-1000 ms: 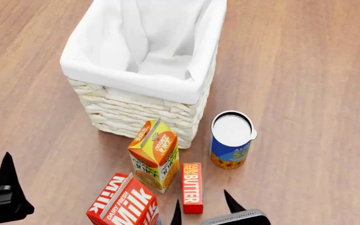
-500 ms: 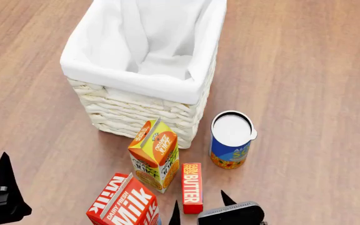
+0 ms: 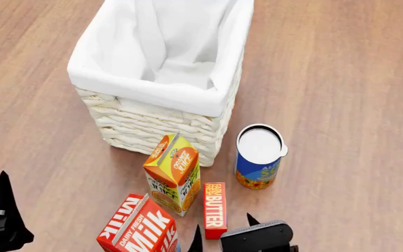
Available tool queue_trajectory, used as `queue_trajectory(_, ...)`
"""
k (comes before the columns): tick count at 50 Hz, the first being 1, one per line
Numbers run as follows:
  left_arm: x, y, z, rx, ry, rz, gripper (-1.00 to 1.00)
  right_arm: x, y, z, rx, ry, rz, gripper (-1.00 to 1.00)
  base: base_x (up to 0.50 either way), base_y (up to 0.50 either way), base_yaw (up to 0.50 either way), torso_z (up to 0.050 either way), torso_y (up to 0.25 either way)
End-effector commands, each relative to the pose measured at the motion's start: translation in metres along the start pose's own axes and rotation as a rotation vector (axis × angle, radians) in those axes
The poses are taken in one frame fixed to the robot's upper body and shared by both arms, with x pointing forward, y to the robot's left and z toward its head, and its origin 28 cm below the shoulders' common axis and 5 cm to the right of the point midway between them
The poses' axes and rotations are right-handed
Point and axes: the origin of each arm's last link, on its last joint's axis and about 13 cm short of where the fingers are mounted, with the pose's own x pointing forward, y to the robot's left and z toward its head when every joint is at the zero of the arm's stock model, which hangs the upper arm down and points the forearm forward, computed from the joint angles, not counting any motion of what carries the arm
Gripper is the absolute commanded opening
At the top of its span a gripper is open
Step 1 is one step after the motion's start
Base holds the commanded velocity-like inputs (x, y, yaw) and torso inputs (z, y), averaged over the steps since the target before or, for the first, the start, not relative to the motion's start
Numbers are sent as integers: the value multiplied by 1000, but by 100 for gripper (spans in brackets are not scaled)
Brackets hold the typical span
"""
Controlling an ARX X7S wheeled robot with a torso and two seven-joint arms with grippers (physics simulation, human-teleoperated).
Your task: Pick up the butter and put it in the basket.
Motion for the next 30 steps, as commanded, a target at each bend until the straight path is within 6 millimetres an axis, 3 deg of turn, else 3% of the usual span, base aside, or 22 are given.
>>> queue_trajectory(1,-1,0,2,-4,-1,1,100,1,0,1,-4,2,2,-100,0,0,0,0,0)
queue_trajectory(16,0,0,3,-8,-1,4,100,-5,4,3,-1,-22,-5,-100,0,0,0,0,0)
queue_trajectory(30,0,0,2,-3,-3,-2,100,-45,12,37,-57,-124,-45,-100,0,0,0,0,0)
